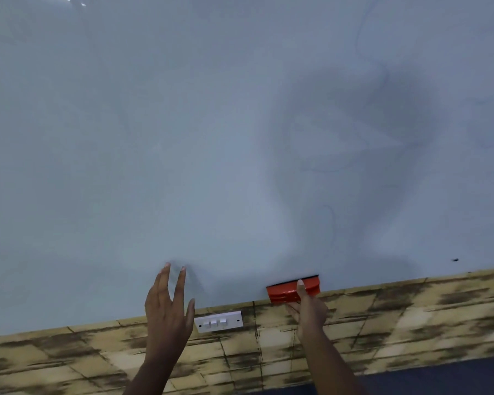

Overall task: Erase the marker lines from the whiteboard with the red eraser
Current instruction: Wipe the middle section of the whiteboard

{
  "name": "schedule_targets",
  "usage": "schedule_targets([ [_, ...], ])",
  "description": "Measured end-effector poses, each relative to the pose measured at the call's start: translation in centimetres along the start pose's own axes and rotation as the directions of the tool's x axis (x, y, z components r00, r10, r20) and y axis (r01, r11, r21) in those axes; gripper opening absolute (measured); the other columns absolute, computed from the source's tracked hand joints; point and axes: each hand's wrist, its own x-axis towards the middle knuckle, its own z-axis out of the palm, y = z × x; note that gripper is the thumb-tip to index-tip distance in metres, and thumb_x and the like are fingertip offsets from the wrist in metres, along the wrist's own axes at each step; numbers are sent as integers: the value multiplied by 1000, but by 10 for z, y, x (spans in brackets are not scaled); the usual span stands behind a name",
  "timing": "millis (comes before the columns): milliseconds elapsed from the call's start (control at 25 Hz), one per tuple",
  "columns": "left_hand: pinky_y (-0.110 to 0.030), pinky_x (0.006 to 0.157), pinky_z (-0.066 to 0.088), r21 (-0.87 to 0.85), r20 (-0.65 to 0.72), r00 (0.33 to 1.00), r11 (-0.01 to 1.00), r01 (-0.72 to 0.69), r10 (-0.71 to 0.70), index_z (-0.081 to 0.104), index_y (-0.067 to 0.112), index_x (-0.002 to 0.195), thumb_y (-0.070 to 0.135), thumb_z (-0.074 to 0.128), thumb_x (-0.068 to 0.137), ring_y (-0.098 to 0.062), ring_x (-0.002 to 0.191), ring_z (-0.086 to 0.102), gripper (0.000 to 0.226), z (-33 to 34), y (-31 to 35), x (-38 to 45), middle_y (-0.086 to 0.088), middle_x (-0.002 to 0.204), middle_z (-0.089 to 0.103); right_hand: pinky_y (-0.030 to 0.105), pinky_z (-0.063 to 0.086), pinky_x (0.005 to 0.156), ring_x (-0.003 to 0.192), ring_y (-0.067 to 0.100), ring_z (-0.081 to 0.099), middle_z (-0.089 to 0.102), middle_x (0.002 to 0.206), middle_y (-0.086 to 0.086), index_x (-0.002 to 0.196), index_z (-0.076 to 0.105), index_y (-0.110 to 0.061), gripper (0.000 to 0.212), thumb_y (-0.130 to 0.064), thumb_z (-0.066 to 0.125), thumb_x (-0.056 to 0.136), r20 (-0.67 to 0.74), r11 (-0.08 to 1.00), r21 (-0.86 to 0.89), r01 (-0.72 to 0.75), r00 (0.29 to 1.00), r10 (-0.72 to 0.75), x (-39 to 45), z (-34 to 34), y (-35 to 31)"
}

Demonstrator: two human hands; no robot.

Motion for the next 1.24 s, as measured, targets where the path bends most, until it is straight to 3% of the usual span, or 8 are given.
schedule_targets([
  [200,-70,116,37,-18,-79,994,997,-82,80,38,8,163,37,48,99,-45,162,18,71,-9,35,36,-24,175,13,44,64,76,99,33,73,72,107,13,115,70,-13,47,-51,74,88,-121,934,188,305,951,-286,-5,3,-72],
  [320,-75,120,27,7,-188,972,990,-143,142,41,5,162,33,55,101,-44,163,14,68,-15,53,63,-25,175,12,51,60,82,91,27,70,70,92,4,131,66,-25,63,-69,67,85,-166,839,-97,535,823,-544,-34,26,-101],
  [560,-74,126,8,68,-331,916,974,-215,225,28,8,168,45,58,104,-43,164,8,79,-28,87,130,-25,176,9,28,53,71,91,13,57,49,107,-5,155,41,-22,74,-57,60,93,99,411,-526,744,533,-840,-69,56,-41],
  [640,-72,127,1,122,-319,914,968,-221,249,19,13,171,56,58,100,-40,165,2,91,-22,80,135,-20,178,2,31,53,73,96,15,55,46,111,-5,157,35,-25,76,-61,54,93,142,416,-575,704,587,-797,-47,37,-6],
  [760,-67,128,-1,179,-340,884,945,-274,321,13,18,172,64,57,98,-33,166,-4,97,-9,64,137,-13,179,-2,38,52,82,110,29,60,54,121,4,158,33,-25,96,-84,40,83,78,612,-561,558,771,-632,-13,9,23],
  [880,-63,130,-6,177,-381,859,939,-295,342,14,20,172,65,54,98,-30,166,-4,95,-2,60,142,-10,180,-2,40,55,79,97,24,67,69,101,0,144,54,-20,101,-92,46,74,-16,703,-435,563,775,-631,-1,3,13],
  [1120,-63,129,-3,174,-457,815,935,-310,356,18,19,171,64,56,97,-30,166,2,94,13,61,145,-10,180,5,45,56,78,82,14,63,59,92,8,146,56,-21,78,-73,57,88,-317,629,-235,741,554,-770,-31,35,-116],
  [1240,-63,129,-3,150,-474,808,936,-318,350,19,19,171,61,55,97,-30,166,4,92,17,62,145,-10,179,6,33,56,74,87,14,61,52,99,1,151,48,-23,71,-57,67,92,-159,381,-278,882,349,-924,-88,90,-130],
])
